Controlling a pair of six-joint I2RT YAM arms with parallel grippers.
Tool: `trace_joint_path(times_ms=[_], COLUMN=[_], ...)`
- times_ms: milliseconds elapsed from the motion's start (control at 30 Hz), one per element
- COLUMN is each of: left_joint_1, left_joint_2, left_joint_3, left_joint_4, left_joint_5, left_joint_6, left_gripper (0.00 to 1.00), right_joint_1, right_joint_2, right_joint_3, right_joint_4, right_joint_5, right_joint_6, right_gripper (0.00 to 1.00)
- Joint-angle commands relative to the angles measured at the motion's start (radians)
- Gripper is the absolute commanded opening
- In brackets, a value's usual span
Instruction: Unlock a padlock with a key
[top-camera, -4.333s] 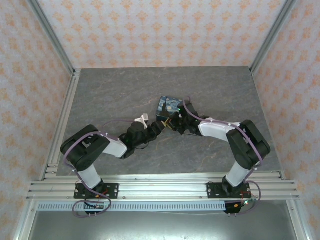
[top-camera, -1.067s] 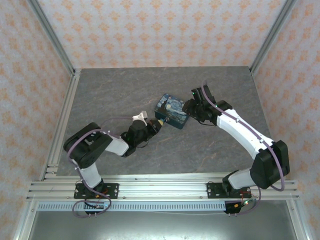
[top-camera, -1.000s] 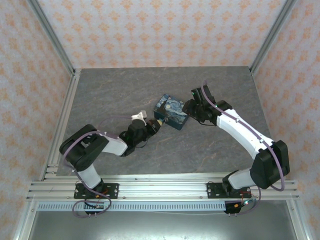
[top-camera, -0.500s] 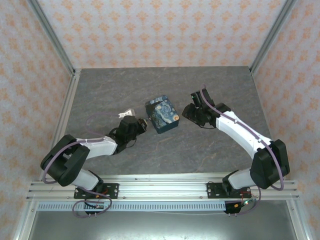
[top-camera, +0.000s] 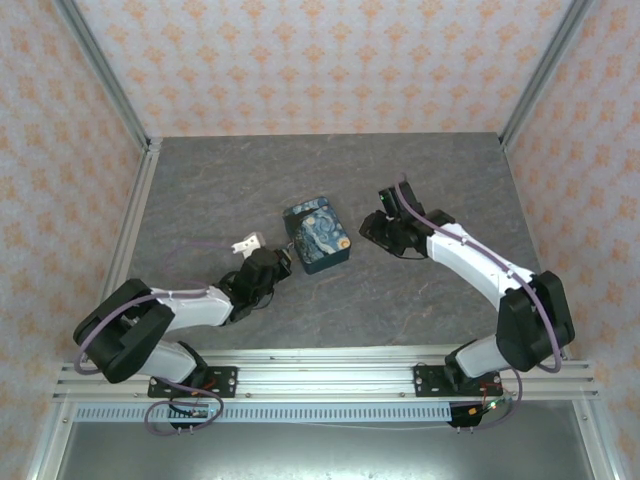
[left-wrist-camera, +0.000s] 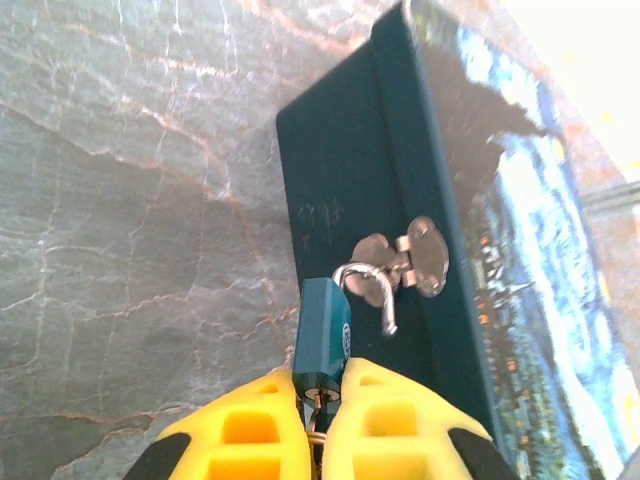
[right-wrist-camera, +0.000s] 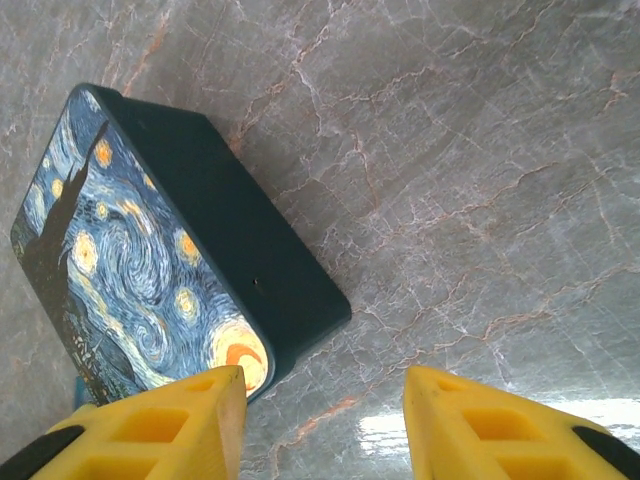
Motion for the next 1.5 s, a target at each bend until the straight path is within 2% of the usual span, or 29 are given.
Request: trace_joint_path(times_ms=[0, 167, 400, 667, 1467], left_joint_1=[-0.003, -0.003, -0.004, -0.004, -0.004], left_joint_2=[-0.059, -0.063, 0.009, 0.001, 0.132], left_joint_3=[-0.006, 0.011, -0.002, -0.020, -0.067], left_joint_4=[-0.048, -0.093, -0.043, -0.012, 0.214], left_joint_5=[-0.146, -0.164, -0.166, -0.200, -0.246], left_joint_6=[-0.018, 0.008, -0.016, -0.058, -0.231], left_gripper=[0.00, 0.00, 0.00, 0.00, 0.00], right_joint_1=[-0.001, -0.001, -0.001, -0.001, 0.023], right_joint_2=[0.004, 0.009, 0.024, 0.025, 0.110], right_joint_3=[-0.029, -0.063, -0.097, -0.126, -0.121], right_joint_4=[0.038, 0.068, 0.120, 0.146, 0.230], right_joint_5=[-0.015, -0.029, -0.064, -0.078, -0.149], right_joint_6=[0.017, 0.019, 0.033, 0.035, 0.055], right_gripper=[0.46, 0.46, 0.46, 0.46, 0.44])
